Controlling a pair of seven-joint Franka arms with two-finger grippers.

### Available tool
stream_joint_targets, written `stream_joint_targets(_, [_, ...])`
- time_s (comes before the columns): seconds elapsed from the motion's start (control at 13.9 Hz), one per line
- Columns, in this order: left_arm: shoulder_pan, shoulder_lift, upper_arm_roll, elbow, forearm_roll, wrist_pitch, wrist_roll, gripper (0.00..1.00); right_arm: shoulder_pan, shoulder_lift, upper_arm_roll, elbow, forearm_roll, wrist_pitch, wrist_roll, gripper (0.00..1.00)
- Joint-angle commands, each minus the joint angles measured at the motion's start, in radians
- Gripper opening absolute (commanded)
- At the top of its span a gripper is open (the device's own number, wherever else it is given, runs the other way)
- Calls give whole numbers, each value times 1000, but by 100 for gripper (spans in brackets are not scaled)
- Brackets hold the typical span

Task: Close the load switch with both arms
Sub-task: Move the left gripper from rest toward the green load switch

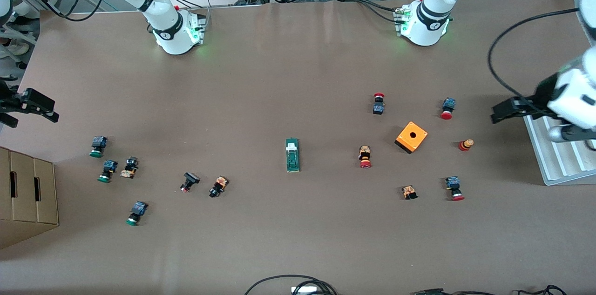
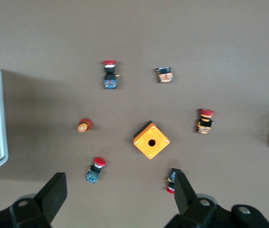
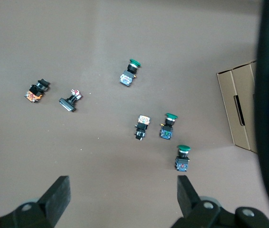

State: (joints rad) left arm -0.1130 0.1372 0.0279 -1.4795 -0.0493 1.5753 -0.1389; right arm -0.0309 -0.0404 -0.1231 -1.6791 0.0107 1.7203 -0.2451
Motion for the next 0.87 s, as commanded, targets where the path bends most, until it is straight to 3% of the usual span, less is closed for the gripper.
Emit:
stream_joint_targets(0.0, [-54, 15, 3, 10, 20, 34, 15, 100, 0, -10, -3, -5, 20, 12, -8, 100])
stream_joint_targets(0.43, [-215, 2, 0, 13, 98, 37, -72, 100, 2, -10, -3, -5, 21, 12, -8, 100])
stream_joint_targets(0.79, [-355, -65, 0, -2, 155, 84, -188, 100, 2, -9, -3, -5, 20, 16, -8, 100])
